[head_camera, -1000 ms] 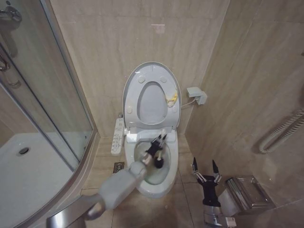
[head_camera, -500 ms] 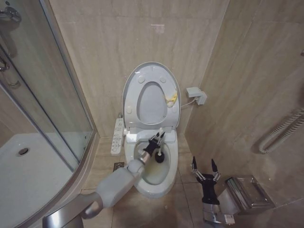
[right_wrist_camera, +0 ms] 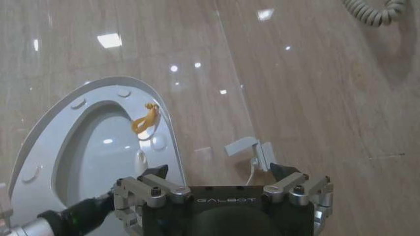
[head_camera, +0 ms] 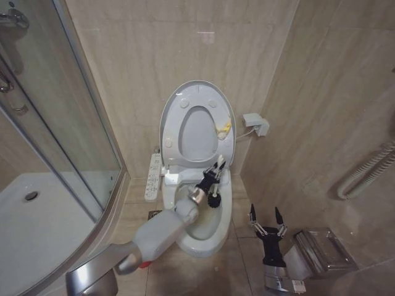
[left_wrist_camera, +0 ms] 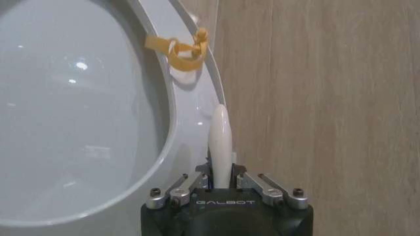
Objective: Open the toilet lid, clean the toilet bowl with a toilet brush, close the toilet lid, and flush.
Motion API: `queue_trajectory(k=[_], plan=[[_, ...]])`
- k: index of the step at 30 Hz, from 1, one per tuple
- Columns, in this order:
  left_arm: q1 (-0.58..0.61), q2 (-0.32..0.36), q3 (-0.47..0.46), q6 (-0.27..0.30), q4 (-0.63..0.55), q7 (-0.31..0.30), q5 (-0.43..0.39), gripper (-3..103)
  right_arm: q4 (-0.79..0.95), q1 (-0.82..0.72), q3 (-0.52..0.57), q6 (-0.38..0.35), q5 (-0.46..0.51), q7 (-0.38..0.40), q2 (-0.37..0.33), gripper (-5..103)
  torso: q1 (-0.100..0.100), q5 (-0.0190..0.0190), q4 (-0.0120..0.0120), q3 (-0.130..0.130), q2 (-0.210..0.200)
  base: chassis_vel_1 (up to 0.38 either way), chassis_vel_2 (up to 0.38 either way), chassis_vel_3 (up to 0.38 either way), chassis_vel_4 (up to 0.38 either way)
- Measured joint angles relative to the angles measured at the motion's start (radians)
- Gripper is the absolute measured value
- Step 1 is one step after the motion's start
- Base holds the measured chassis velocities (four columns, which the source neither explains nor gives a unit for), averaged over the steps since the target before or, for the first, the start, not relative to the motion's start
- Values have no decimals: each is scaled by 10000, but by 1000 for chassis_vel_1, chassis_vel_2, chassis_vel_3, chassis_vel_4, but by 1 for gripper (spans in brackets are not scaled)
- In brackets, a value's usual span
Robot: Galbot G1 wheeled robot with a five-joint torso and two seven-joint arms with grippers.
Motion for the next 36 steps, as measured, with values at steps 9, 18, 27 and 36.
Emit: queue_trajectory(k=[9, 18, 27, 36], plan=[[699, 275, -142, -152, 700, 136, 406, 19, 164, -99, 86, 15, 1, 7, 1, 100, 0, -1, 15, 2, -1, 0, 0, 0, 0], [242, -178, -157, 7, -27, -22, 126, 19, 175, -147, 101, 23, -60, 14, 0, 100, 0, -2, 1, 0, 0, 0, 0, 0, 0], [951, 251, -161, -254, 679, 140, 631, 19, 215, -110, 49, 1, -97, 15, 2, 100, 0, -2, 16, 2, -1, 0, 0, 0, 0], [507, 181, -11, -104, 45, 19, 438, 19, 93, -46, 34, 6, -92, 21, 0, 100, 0, -4, 2, 0, 0, 0, 0, 0, 0]])
